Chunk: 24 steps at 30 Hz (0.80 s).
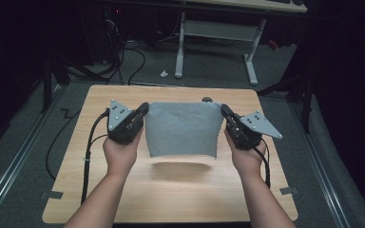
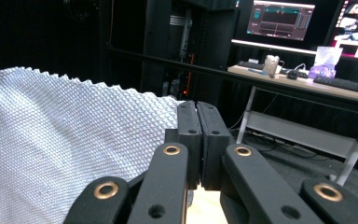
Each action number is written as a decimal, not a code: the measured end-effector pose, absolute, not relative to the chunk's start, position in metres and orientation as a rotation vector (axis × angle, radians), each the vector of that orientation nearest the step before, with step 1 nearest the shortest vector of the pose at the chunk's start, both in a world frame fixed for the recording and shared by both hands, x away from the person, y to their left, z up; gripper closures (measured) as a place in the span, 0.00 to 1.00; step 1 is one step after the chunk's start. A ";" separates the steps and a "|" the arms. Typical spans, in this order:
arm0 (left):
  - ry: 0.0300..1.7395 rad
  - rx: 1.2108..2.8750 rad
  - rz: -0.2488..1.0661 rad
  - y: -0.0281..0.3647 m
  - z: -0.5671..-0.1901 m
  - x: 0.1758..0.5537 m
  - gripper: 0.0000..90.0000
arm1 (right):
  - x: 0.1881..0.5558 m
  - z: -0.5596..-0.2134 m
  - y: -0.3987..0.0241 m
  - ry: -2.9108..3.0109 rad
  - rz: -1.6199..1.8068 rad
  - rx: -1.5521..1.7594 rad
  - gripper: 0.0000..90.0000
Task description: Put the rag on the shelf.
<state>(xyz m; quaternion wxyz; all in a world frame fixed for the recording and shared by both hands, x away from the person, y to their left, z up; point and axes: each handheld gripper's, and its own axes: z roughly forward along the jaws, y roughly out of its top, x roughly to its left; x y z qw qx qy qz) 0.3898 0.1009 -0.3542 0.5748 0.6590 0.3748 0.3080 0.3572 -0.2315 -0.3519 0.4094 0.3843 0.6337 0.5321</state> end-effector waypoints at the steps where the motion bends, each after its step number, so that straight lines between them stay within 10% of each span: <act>1: 0.878 1.543 0.728 0.101 -0.352 0.392 0.99 | 0.360 -0.350 -0.232 1.599 1.338 0.968 1.00; 24: 0.899 1.634 0.816 0.084 -0.345 0.479 0.99 | 0.446 -0.331 -0.236 1.593 1.324 1.036 1.00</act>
